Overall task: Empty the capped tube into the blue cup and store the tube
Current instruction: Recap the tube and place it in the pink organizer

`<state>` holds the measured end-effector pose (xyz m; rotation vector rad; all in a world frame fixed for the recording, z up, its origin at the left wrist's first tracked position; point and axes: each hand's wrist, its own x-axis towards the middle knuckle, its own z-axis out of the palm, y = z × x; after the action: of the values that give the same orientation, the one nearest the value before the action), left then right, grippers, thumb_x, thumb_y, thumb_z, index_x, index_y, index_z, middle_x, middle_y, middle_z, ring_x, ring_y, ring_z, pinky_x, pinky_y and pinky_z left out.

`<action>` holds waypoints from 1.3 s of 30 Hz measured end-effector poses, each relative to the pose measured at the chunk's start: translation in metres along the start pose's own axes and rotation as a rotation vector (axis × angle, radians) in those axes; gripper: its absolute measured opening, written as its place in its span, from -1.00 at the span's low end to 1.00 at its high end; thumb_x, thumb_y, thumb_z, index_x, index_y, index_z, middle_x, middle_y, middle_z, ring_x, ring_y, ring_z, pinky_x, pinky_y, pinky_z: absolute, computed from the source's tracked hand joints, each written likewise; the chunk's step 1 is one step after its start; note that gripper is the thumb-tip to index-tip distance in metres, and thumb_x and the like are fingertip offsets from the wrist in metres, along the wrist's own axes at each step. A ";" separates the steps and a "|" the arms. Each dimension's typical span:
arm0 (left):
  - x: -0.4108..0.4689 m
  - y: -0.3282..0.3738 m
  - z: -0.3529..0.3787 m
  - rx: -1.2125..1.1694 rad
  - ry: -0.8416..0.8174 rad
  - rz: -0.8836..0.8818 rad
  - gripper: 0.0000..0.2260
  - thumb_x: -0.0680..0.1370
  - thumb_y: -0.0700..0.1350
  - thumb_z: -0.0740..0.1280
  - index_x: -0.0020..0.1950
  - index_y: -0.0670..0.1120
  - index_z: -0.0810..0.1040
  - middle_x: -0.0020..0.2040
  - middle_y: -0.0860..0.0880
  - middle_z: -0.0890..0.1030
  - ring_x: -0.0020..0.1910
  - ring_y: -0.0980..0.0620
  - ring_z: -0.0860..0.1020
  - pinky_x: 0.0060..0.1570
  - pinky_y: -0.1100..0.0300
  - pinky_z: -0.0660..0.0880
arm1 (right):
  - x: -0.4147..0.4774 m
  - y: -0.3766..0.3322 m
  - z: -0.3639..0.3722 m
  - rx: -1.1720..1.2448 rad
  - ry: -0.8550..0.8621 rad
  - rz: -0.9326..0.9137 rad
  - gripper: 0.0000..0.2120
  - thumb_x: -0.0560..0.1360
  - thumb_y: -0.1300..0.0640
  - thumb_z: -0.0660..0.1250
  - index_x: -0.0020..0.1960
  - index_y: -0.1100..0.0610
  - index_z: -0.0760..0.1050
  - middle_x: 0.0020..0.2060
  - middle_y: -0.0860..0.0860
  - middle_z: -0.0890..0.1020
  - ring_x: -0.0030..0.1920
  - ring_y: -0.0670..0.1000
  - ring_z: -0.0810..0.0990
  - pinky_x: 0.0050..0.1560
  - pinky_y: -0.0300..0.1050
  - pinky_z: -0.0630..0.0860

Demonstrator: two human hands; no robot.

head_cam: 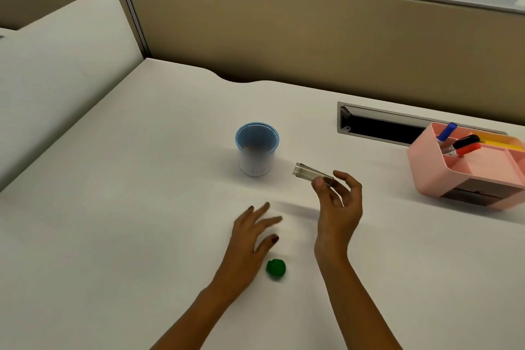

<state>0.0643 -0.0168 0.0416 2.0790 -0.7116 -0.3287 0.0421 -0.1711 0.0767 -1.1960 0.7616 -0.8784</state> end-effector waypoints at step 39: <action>-0.026 0.033 -0.009 -1.614 0.298 -0.525 -0.83 0.55 -0.23 0.24 0.04 -0.16 0.61 -0.11 -0.10 0.73 -0.07 -0.03 0.68 0.05 0.02 0.49 | -0.106 0.005 -0.056 -0.288 -0.201 0.010 -0.73 0.35 0.20 0.54 -0.05 0.00 0.53 -0.10 -0.13 0.66 -0.09 -0.31 0.61 -0.27 -0.57 0.46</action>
<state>0.0357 -0.0095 0.0733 0.6520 0.3312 -0.5869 -0.0549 -0.1023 0.0648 -1.5086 0.7448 -0.6414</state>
